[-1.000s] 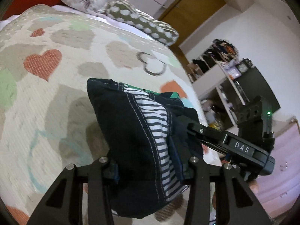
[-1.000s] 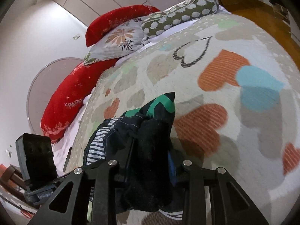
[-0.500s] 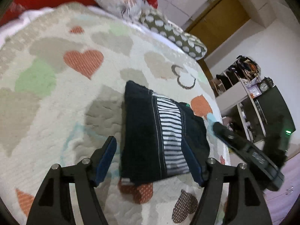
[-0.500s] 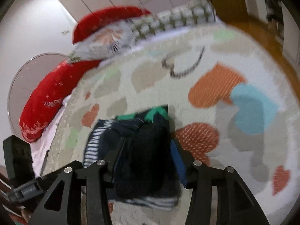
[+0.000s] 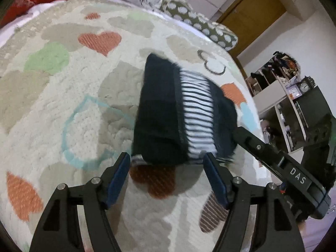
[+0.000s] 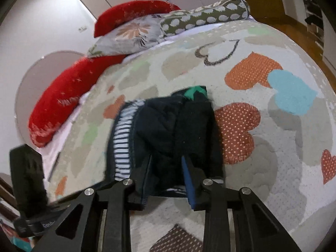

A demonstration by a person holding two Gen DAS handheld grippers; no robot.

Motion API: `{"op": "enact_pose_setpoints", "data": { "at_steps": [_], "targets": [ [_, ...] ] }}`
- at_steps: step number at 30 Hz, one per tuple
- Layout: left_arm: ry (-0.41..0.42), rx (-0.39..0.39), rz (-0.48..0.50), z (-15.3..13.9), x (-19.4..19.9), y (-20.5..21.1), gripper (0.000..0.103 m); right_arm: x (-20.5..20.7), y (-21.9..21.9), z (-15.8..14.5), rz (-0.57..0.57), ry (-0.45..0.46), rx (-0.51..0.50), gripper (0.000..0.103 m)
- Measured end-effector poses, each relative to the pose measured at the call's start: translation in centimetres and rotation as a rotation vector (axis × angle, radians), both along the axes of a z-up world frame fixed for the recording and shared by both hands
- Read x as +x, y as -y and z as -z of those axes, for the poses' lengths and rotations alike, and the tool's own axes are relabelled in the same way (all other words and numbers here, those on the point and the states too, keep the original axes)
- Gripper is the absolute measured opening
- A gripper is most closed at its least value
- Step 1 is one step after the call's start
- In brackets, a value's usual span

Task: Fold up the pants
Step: 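Release the folded pants and lift both tools away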

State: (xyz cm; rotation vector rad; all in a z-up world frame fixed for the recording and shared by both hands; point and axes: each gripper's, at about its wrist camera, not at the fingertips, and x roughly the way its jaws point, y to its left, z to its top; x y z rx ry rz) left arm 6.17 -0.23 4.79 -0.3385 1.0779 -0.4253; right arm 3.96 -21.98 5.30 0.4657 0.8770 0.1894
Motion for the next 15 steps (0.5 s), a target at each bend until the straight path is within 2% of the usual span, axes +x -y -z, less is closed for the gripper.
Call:
{"op": "enact_pose_setpoints", "data": {
  "at_steps": [2,3,5,6,8,9,10,13,15],
  "targets": [
    [0.064,0.032,-0.016,-1.7,-1.8,-0.1,0.071,-1.3,0.2,-1.3,0.011,0.038,-0.036,0.033],
    [0.126,0.069,-0.030,-3.0,-3.2,0.0,0.071,-2.1,0.3,-1.7,0.021,0.056,-0.052,0.037],
    [0.224,0.145,-0.066,-4.6,-5.2,0.1,0.079,-3.9,0.7,-2.3,0.053,0.089,-0.068,0.042],
    [0.317,0.214,-0.113,-5.9,-6.8,0.2,0.081,-5.1,0.9,-2.3,0.073,0.099,-0.076,0.044],
    [0.446,0.295,-0.183,-7.5,-9.0,0.1,0.093,-6.8,1.3,-2.1,0.108,0.101,-0.086,0.048],
    [0.540,0.341,-0.236,-8.5,-10.7,0.1,0.097,-7.9,1.5,-1.9,0.132,0.101,-0.087,0.050],
    [0.589,0.358,-0.265,-9.1,-11.5,0.0,0.103,-8.6,1.7,-1.7,0.149,0.101,-0.088,0.052],
    [0.743,0.371,-0.347,-11.2,-14.6,-0.3,0.103,-11.1,2.2,-1.4,0.191,0.092,-0.079,0.055],
    [0.781,0.345,-0.363,-12.2,-15.8,-0.4,0.103,-12.1,2.3,-1.4,0.201,0.088,-0.079,0.056]
  ]
}}
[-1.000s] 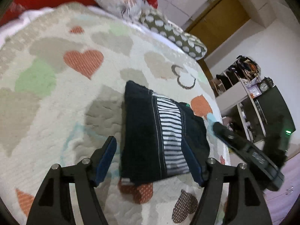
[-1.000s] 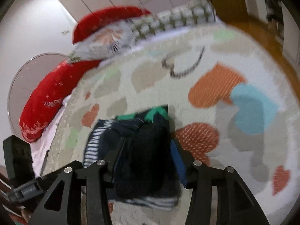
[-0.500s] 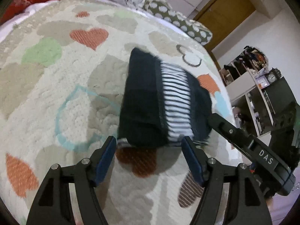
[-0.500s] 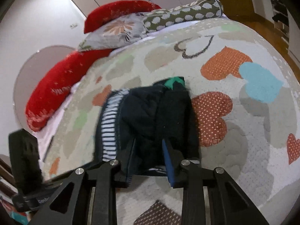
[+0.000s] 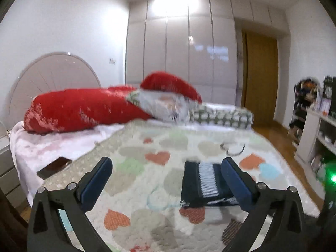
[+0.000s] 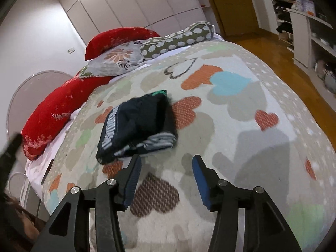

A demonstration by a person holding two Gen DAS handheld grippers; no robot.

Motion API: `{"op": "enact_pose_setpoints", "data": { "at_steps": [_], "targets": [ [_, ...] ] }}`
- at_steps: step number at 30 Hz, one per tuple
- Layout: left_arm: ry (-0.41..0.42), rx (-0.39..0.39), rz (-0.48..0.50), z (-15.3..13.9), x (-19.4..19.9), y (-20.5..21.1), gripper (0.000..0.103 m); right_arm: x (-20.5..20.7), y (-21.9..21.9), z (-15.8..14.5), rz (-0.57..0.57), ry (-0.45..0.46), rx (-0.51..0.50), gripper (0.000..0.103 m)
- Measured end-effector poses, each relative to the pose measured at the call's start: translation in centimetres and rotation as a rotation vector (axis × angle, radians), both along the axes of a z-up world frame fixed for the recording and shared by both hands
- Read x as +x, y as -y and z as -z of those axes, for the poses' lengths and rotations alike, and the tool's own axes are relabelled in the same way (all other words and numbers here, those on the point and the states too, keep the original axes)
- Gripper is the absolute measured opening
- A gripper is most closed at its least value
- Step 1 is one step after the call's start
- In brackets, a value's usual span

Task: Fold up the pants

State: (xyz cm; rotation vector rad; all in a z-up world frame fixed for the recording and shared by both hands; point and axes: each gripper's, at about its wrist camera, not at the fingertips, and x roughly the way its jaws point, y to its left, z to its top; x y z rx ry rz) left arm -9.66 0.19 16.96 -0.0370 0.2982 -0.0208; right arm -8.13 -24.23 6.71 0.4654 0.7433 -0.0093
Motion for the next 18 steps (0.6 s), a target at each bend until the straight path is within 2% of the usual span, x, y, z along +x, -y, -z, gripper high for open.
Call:
{"op": "enact_pose_setpoints", "data": {
  "at_steps": [3,6,11,15,18],
  "targets": [
    [-0.017,-0.010,0.013,-0.8,-1.1,-0.1,0.103,-1.5,-0.4,-0.5,0.019,0.012,-0.018,0.058],
    [-0.104,0.035,0.088,-0.7,-1.9,0.6,0.103,-3.0,-1.3,-1.3,0.022,0.035,-0.059,0.065],
    [-0.242,0.111,0.104,1.2,-2.7,1.5,0.103,-5.4,-3.3,-1.7,0.054,0.036,-0.155,0.074],
    [-0.335,0.115,0.103,2.9,-1.9,1.5,0.103,-5.5,-4.6,0.1,0.073,-0.033,-0.238,0.076],
    [-0.384,0.087,0.109,3.6,-1.4,1.1,0.103,-5.0,-4.3,1.5,0.073,-0.097,-0.221,0.076]
  ]
}}
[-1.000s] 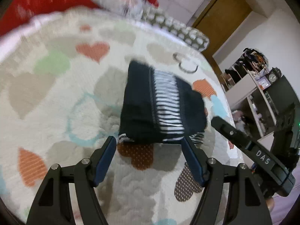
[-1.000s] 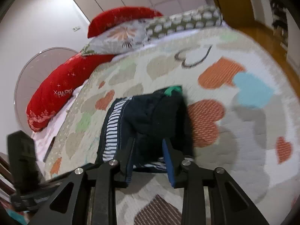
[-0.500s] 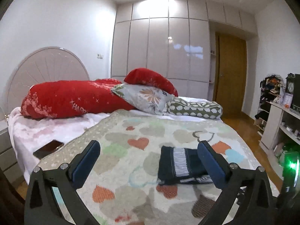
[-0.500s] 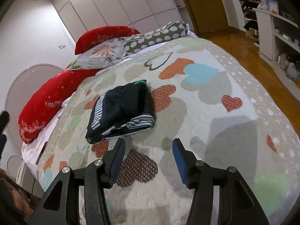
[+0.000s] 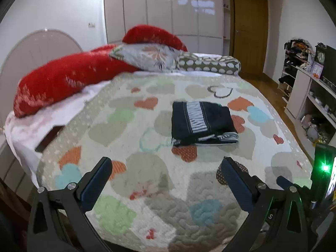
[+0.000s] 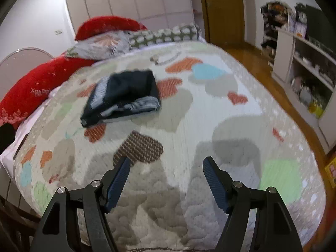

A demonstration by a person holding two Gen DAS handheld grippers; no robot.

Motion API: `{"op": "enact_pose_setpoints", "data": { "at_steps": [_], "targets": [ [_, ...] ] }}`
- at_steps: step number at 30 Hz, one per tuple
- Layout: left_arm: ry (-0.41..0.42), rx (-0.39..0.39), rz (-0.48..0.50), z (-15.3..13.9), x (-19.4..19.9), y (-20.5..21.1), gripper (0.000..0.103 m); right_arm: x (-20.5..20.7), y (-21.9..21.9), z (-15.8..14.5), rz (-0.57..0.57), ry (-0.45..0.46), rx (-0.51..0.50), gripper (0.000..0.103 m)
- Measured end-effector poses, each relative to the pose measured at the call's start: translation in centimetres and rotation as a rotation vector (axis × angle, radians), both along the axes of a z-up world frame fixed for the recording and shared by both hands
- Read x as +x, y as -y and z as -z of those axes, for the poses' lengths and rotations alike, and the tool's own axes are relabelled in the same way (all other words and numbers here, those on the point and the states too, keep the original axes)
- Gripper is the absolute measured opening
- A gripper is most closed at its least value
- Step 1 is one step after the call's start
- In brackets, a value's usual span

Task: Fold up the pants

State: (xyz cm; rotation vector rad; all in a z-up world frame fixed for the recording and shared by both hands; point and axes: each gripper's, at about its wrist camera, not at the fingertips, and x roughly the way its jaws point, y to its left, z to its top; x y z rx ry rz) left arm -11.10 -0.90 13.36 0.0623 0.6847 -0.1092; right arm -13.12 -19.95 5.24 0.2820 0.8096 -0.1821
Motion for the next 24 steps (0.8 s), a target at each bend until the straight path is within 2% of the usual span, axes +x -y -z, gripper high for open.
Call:
{"op": "enact_pose_setpoints", "data": {
  "at_steps": [6,14,24],
  "targets": [
    [-0.024,-0.001,0.009,0.5,-0.2,0.1,0.103,-0.3,0.8,0.3,0.038,0.002,0.009,0.076],
    [-0.065,0.016,0.064,1.2,-0.4,1.3,0.103,-0.2,0.1,0.5,0.020,-0.011,-0.007,0.076],
    [-0.084,0.009,0.063,1.7,-0.4,1.3,0.103,-0.3,0.1,0.9,0.020,-0.028,-0.005,0.076]
  ]
}}
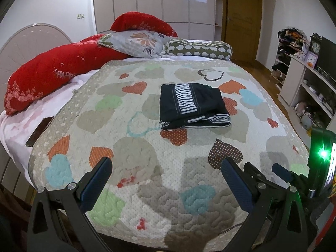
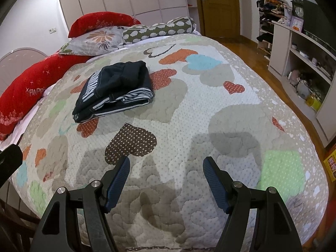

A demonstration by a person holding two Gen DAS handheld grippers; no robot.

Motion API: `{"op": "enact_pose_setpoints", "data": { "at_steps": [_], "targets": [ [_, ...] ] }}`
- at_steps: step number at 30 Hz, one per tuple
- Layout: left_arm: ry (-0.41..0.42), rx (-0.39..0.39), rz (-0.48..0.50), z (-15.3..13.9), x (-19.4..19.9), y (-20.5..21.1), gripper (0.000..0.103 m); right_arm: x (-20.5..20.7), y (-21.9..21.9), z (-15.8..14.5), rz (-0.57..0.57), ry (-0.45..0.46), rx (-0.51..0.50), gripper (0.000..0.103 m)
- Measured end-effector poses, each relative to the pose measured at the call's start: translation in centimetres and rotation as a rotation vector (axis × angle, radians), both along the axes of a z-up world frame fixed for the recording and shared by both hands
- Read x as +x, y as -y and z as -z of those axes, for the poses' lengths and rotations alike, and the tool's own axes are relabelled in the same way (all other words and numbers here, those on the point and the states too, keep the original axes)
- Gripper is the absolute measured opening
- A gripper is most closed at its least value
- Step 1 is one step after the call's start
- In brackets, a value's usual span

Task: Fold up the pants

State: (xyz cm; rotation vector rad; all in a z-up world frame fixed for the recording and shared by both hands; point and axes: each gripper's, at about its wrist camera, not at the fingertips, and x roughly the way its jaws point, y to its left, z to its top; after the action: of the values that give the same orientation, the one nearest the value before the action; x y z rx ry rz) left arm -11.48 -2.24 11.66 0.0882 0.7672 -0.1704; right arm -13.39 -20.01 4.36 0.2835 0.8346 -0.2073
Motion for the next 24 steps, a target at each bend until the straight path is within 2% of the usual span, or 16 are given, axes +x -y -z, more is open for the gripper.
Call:
{"op": "enact_pose_setpoints", "data": {
  "at_steps": [24],
  "targets": [
    [-0.079,-0.045,0.039,1.1,0.4,-0.1,0.103,0.1,-0.3,0.9,-0.010,-0.034,-0.003,0.077]
  ]
}}
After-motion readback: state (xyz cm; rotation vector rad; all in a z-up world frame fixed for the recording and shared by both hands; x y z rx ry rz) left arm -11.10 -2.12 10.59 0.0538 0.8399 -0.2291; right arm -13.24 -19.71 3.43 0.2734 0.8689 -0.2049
